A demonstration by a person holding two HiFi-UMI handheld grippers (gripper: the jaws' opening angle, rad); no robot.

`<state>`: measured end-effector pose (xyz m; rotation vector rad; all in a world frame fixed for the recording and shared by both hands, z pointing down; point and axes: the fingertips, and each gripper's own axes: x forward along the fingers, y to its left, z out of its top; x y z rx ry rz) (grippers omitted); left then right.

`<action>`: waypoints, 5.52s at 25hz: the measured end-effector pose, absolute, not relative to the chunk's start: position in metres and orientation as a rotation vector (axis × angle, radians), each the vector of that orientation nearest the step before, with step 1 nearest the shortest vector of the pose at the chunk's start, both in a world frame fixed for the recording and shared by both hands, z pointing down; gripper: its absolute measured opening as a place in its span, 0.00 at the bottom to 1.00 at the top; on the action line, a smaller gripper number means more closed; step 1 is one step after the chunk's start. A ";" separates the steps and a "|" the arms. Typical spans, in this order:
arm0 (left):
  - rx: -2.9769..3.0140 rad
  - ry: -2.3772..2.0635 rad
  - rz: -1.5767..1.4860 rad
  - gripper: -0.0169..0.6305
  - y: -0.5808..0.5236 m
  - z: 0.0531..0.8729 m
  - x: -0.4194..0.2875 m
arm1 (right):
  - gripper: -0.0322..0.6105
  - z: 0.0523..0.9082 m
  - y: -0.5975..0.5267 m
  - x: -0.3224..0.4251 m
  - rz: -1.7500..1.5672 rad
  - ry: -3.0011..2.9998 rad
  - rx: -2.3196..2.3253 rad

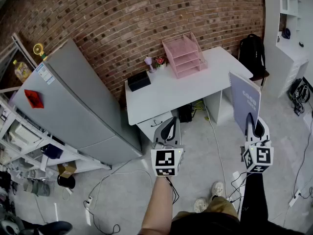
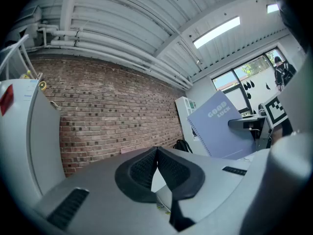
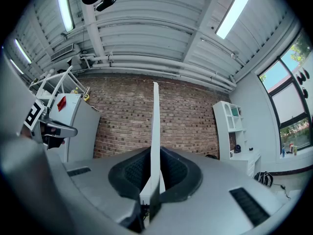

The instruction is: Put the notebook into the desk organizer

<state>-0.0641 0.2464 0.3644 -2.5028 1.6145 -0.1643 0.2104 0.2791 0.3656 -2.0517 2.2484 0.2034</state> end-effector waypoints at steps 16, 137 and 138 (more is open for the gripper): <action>-2.510 1.600 -0.138 0.05 0.265 0.359 -0.081 | 0.12 0.360 0.303 0.196 0.190 2.224 -2.015; -2.664 1.405 -0.119 0.05 -0.320 0.396 -0.040 | 0.12 0.377 -0.293 0.148 0.086 2.435 -1.884; -2.666 1.412 -0.114 0.05 -0.322 0.396 -0.043 | 0.12 0.378 -0.295 0.145 0.082 2.445 -1.880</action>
